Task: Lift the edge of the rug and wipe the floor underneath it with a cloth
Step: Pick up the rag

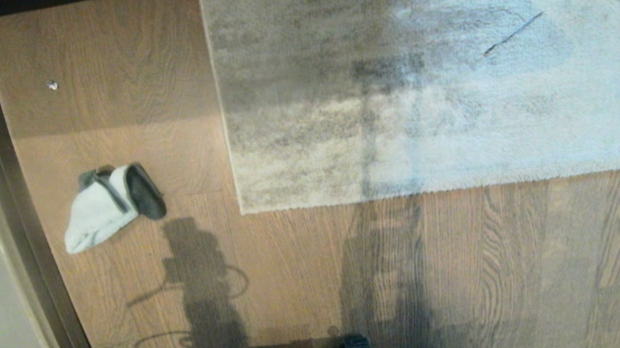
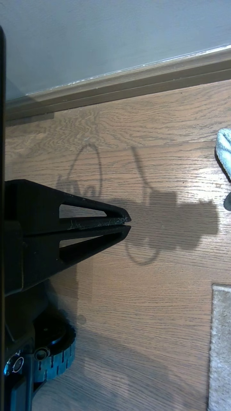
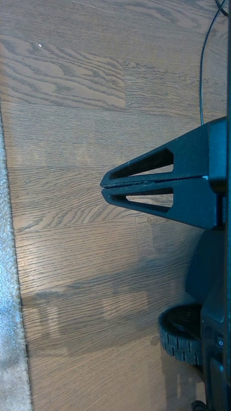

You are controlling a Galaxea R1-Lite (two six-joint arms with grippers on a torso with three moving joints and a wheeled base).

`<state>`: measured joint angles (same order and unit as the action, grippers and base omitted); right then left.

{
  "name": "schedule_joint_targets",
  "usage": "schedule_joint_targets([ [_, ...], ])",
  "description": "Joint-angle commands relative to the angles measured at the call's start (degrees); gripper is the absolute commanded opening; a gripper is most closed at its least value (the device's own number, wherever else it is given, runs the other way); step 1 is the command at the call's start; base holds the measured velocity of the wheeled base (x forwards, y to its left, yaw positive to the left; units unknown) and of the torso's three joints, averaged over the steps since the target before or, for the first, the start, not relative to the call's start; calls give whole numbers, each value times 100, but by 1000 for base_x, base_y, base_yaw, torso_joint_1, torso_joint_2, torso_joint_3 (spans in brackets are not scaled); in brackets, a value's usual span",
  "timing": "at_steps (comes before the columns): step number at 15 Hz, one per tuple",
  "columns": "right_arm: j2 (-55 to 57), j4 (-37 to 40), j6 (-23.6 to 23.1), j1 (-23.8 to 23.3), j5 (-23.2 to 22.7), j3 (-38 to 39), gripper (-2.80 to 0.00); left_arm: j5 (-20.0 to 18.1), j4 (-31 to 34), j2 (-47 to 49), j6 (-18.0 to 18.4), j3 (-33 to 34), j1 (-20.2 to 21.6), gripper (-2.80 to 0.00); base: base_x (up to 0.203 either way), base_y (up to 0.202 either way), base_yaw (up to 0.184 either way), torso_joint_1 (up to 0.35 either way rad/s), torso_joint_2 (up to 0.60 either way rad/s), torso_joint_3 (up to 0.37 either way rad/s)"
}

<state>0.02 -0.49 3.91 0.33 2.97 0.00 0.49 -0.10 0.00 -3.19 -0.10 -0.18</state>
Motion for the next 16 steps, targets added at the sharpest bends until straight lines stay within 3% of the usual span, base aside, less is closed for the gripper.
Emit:
schedule_joint_targets([
  [1, -2, -4, 4, 2, 1, 0, -280, 4, 1, 0, -6, 1, 1, -280, 0, 0, 0, 0, 0, 0],
  [9, -2, -4, 4, 2, 1, 0, -280, 4, 0, 0, 9, -37, 1, -280, 0, 0, 0, 0, 0, 0],
  [13, -2, -4, -1, 2, 1, 0, -280, 96, 34, 47, -45, -548, 1, -280, 0, 0, 0, 0, 0, 0],
  [16, -2, -4, -1, 2, 1, 0, -280, 76, 93, 751, -50, -1023, -11, -280, 0, 0, 0, 0, 0, 0],
])
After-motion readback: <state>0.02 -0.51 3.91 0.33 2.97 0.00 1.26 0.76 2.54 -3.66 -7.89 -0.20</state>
